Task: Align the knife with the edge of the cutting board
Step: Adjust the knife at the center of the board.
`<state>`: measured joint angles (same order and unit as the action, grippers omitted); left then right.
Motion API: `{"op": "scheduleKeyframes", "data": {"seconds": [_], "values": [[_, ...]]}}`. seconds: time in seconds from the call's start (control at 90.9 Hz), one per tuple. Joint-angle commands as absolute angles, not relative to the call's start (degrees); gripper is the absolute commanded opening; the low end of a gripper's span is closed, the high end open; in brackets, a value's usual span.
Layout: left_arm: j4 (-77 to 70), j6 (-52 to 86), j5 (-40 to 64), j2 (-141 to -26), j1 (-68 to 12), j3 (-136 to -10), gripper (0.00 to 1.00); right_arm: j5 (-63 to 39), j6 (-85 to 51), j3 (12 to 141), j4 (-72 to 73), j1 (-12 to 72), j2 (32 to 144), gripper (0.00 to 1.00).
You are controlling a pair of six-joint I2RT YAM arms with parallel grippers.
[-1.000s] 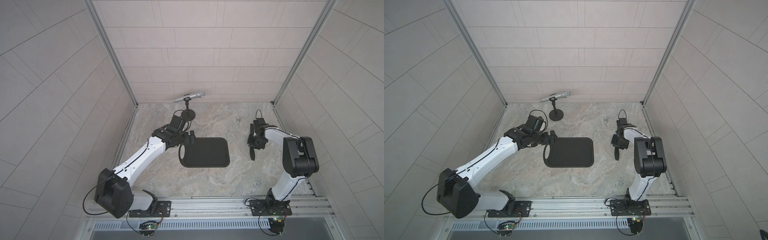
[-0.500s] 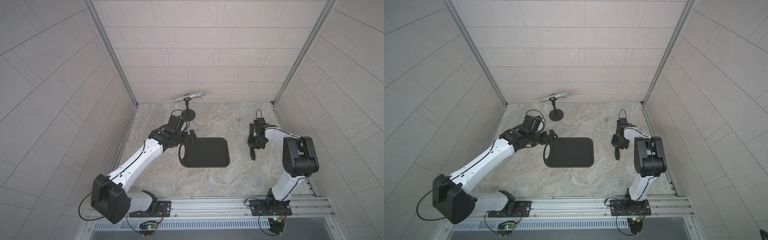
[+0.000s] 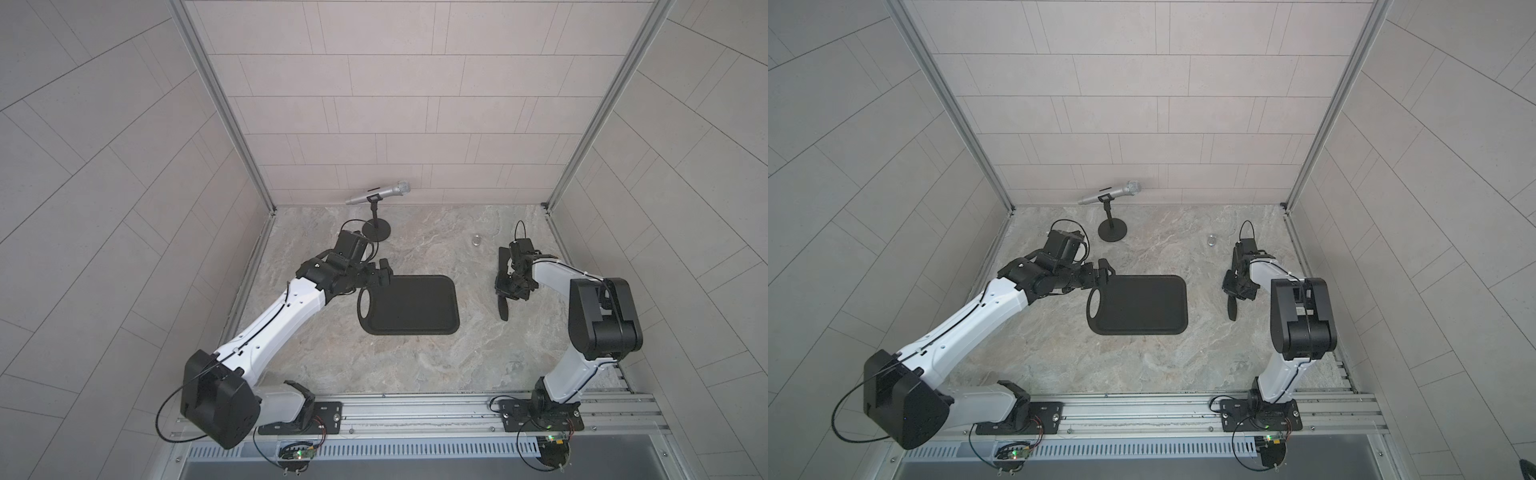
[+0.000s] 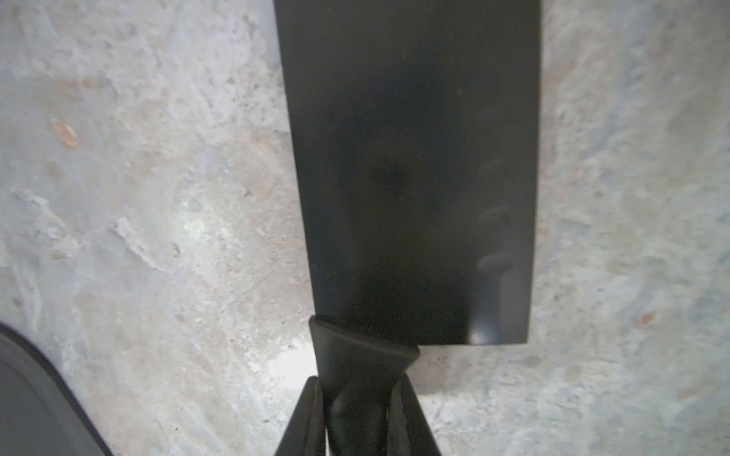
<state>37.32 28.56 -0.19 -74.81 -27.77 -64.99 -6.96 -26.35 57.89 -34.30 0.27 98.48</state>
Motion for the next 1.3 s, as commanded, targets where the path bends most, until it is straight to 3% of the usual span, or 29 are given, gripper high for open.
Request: {"op": "scheduleKeyframes", "data": {"seconds": [0.0, 0.594, 0.958, 1.101, 1.288], "values": [[37.1, 28.4, 0.3, -73.6, -28.0, -65.7, 1.0, -12.6, -27.7, 54.7, -33.7, 0.9, 97.4, 0.0], [37.0, 28.4, 0.3, -73.6, -28.0, -65.7, 1.0, -10.1, -27.7, 49.3, -34.8, 6.8, 89.6, 0.0], [37.1, 28.2, -0.1, -73.3, -28.0, -65.5, 1.0, -6.9, -27.4, 52.4, -37.8, 12.3, 94.4, 0.0], [36.9, 28.0, -0.1, -73.1, -28.0, -65.4, 1.0, -5.7, -27.1, 53.4, -39.8, 13.0, 95.1, 0.16], [36.9, 28.0, 0.1, -73.2, -28.0, -65.4, 1.0, -4.4, -26.8, 52.4, -42.0, 13.7, 94.3, 0.31]]}}
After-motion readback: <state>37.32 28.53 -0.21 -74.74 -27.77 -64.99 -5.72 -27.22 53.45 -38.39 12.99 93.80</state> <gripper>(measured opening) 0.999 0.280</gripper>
